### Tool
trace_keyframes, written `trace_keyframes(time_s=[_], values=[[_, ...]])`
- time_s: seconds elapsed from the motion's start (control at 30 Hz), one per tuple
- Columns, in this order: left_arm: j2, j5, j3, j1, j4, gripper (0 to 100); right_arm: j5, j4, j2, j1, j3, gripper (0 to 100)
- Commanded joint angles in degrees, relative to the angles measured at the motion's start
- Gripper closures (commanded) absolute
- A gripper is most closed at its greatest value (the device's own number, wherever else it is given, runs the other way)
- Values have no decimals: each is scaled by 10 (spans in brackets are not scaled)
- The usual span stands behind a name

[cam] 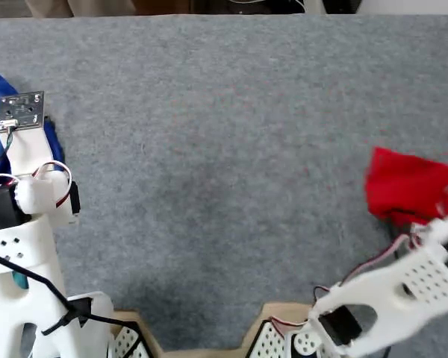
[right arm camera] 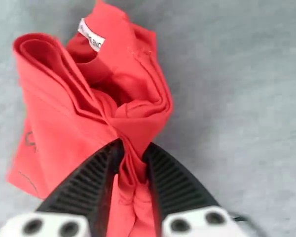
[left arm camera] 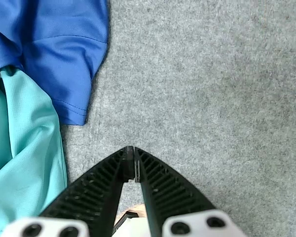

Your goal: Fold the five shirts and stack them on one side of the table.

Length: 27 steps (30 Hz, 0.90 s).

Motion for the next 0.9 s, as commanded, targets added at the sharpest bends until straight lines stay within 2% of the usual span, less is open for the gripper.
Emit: trace_keyframes(time_s=[0.0,0.2,0.37,0.6,0.87], values=[[-5,0,0,-4,4,976,67,-11,13,96,-26,995],[-5,1,0,-4,4,976,155,-80,88,224,-31,995],[-5,2,0,-4,4,976,208,-105,124,294,-32,995],[-5,2,0,-3,4,976,221,-138,124,334,-32,994],[-5,0,0,-3,4,976,221,-145,127,335,-32,993]])
